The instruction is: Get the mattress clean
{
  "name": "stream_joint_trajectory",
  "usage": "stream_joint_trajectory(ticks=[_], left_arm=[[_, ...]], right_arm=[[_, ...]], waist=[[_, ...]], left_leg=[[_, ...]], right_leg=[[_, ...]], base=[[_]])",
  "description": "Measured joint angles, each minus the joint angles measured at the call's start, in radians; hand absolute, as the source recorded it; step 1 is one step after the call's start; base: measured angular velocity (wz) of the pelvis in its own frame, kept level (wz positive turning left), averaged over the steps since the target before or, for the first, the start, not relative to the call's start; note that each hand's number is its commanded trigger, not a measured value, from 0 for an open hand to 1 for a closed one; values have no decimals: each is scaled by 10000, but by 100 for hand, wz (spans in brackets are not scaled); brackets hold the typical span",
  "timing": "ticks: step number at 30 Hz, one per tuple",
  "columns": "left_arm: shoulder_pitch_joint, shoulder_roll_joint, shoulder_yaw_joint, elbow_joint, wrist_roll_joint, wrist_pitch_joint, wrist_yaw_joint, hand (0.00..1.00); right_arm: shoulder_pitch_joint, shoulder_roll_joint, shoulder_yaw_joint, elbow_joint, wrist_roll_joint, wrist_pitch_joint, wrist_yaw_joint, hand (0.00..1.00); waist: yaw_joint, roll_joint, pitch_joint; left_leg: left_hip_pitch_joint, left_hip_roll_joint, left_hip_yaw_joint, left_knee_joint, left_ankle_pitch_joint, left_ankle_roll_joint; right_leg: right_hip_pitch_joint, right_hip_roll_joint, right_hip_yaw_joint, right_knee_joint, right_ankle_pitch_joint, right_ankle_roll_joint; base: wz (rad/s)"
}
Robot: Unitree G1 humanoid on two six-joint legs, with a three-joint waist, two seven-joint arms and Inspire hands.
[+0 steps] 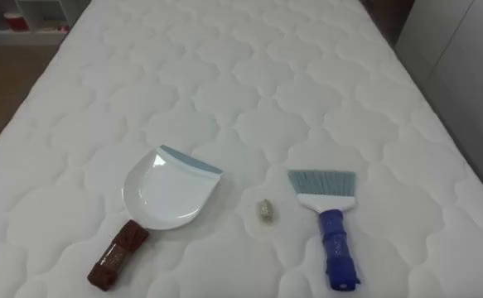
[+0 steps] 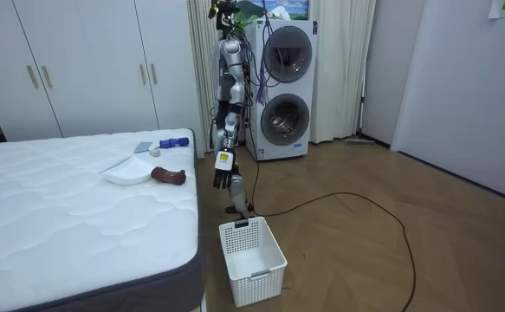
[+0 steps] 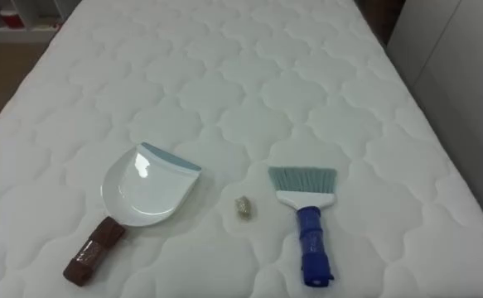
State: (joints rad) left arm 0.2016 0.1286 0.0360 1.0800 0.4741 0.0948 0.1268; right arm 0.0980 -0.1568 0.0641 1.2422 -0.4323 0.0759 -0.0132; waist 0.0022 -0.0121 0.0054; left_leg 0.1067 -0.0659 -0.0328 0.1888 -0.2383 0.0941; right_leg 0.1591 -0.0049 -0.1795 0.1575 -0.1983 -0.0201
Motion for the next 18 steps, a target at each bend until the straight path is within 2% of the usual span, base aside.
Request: stream_joint_trajectory(ticks=[12, 18], left_arm=[[-2, 9, 10, 36, -15, -141, 31, 0], [-37, 9, 16, 23, -24, -142, 634, 0]], right_arm=[[16, -4, -3, 43, -2, -229, -199, 0], [0, -2, 3, 42, 85, -319, -300, 0]], waist=[[14, 1, 2], [1, -25, 14]], left_leg=[[100, -2, 59, 22, 7, 5], [93, -7, 29, 92, 7, 6]], right_leg=[[168, -22, -129, -63, 0, 1], [173, -32, -123, -63, 0, 2]], base=[[1], [1]])
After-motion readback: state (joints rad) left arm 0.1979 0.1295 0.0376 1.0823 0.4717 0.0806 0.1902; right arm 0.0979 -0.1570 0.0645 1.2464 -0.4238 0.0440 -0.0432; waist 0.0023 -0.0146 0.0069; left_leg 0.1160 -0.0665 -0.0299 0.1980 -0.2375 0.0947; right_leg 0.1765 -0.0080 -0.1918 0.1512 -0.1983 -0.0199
